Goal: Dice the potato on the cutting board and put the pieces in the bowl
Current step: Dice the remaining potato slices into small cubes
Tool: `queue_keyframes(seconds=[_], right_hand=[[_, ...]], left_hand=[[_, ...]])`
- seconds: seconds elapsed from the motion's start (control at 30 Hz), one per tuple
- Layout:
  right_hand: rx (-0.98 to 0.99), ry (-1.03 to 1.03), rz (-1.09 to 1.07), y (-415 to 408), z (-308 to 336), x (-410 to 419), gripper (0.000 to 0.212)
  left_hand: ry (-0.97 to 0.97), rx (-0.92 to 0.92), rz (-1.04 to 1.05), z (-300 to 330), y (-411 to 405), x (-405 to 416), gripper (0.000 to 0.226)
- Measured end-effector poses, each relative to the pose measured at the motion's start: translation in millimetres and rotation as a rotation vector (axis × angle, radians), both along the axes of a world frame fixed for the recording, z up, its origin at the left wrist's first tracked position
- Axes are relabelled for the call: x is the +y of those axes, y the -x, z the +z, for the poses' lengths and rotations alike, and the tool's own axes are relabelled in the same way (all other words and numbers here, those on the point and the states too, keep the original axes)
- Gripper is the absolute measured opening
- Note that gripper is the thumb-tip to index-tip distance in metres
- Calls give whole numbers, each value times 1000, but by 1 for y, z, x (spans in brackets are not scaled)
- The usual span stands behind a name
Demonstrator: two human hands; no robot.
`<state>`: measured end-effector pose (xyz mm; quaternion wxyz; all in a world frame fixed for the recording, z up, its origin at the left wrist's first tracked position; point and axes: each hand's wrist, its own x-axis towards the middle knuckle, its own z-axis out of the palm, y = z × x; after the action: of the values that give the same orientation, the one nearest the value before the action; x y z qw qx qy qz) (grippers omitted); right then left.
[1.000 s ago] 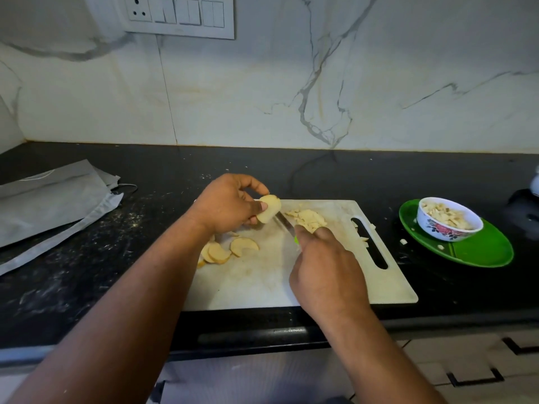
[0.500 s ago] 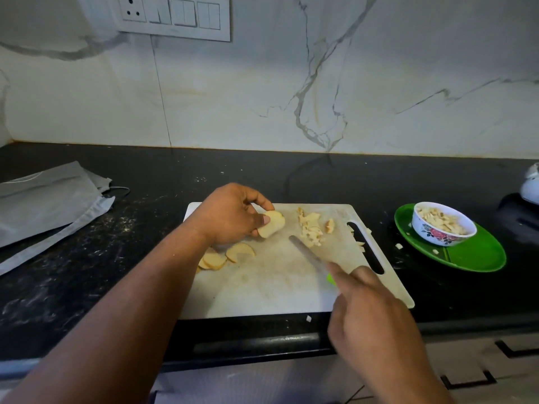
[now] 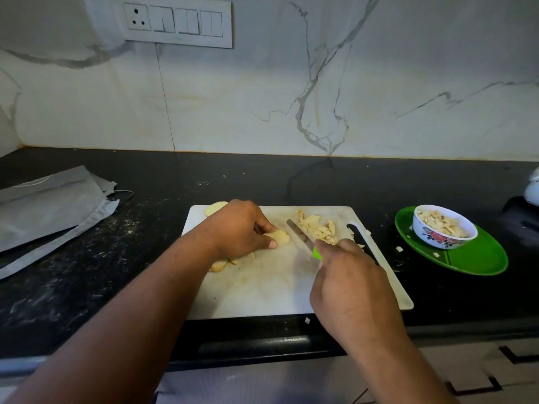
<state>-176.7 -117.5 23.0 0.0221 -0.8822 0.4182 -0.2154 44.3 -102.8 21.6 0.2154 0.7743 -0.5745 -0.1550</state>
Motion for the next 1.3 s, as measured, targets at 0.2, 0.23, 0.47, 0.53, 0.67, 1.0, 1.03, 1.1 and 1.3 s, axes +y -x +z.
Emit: queue_keyframes(seconds=[0.2,0.23,0.47,0.53,0.67,1.0,1.03,1.1,1.3], right_hand=[[18,-39,45,-10,8,4,45],[35,-43,55,-7,8,7,46],[155,-43,76,29,24,27,50],[122,-11,62,17,27,25,51],[103,-63,76,-13,20,21,50],[226,-142,59,7,13,35,68],[220,-146,61,5,14,36,68],[186,-137,56,1,17,37,62],[127,-65,1,-9,20,25,41]], left_hand=[[45,42,49,-5,4,-6,29],[50,55,62,-5,5,-7,28],[67,91,156,-6,8,-9,17],[75,88,176,-6,10,-7,12],[11,4,125,-1,13,0,11],[-38,33,57,-2,6,-1,17],[-35,31,57,-2,6,-1,17],[-22,48,67,-1,5,0,17],[10,200,184,-3,22,-3,12]])
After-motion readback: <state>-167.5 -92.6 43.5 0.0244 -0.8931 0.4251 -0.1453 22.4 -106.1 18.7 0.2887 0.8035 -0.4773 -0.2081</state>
